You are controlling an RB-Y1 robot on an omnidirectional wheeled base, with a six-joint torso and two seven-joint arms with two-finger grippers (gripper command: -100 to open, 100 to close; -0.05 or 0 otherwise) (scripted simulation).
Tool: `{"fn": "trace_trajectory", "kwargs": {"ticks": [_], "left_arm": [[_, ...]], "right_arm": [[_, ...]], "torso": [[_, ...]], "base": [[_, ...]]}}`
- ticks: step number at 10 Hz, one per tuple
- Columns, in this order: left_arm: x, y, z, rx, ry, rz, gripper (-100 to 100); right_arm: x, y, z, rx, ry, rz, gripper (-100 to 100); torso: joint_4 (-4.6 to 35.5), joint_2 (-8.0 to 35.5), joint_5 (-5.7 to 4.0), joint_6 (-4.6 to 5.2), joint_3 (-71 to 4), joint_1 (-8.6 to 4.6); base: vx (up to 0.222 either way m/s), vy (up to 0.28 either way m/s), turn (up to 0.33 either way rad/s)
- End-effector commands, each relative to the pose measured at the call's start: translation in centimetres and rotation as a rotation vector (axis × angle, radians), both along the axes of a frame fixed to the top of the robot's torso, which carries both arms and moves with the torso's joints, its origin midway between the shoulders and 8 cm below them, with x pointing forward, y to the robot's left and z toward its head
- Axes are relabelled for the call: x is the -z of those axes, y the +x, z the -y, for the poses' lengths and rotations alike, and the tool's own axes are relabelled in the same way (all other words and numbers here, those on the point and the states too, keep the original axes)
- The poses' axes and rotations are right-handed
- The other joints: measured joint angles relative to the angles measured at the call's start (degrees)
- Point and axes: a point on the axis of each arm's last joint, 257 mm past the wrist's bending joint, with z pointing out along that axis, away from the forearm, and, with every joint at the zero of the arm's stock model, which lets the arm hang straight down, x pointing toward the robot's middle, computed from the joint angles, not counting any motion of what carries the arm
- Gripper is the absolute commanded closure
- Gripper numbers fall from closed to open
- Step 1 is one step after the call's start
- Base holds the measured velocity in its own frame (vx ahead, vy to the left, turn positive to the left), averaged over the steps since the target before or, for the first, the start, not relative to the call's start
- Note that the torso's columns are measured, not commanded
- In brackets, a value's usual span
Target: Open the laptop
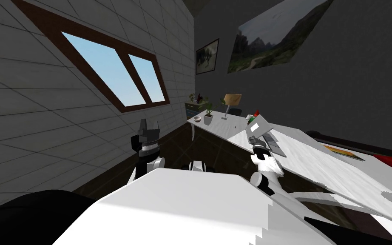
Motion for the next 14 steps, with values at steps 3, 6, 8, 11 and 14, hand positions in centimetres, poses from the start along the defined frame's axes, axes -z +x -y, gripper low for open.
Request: {"fn": "trace_trajectory", "kwargs": {"ticks": [3,6,8,11,14], "left_arm": [[0.0,0.0,0.0,0.000,0.000,0.000,0],[0.0,0.0,0.0,0.000,0.000,0.000,0],[0.0,0.0,0.0,0.000,0.000,0.000,0],[0.0,0.0,0.0,0.000,0.000,0.000,0],[0.0,0.0,0.0,0.000,0.000,-0.001,0]], "right_arm": [[1.0,-3.7,4.1,0.121,0.058,0.037,100],[1.3,-5.9,6.9,0.214,0.104,0.082,100],[2.0,-7.5,7.9,0.255,0.131,0.092,100],[3.0,-9.8,9.9,0.350,0.194,0.138,100],[1.7,-11.7,11.6,0.400,0.187,0.200,100]], "torso": [[-0.04,-0.05,-0.08,-0.08,-0.02,-0.03],[-0.13,-0.11,-0.23,0.03,-0.02,0.01],[-0.15,-0.24,-0.21,-0.12,-0.10,0.15],[-0.17,-0.28,-0.37,-0.29,-0.10,-0.06],[-0.22,-0.50,-0.29,-0.03,-0.24,-0.04]], "base": [[-0.093,-0.027,0.248],[-0.150,-0.040,0.346],[-0.085,-0.011,0.183],[-0.128,-0.011,0.325],[-0.103,-0.032,0.213]]}}
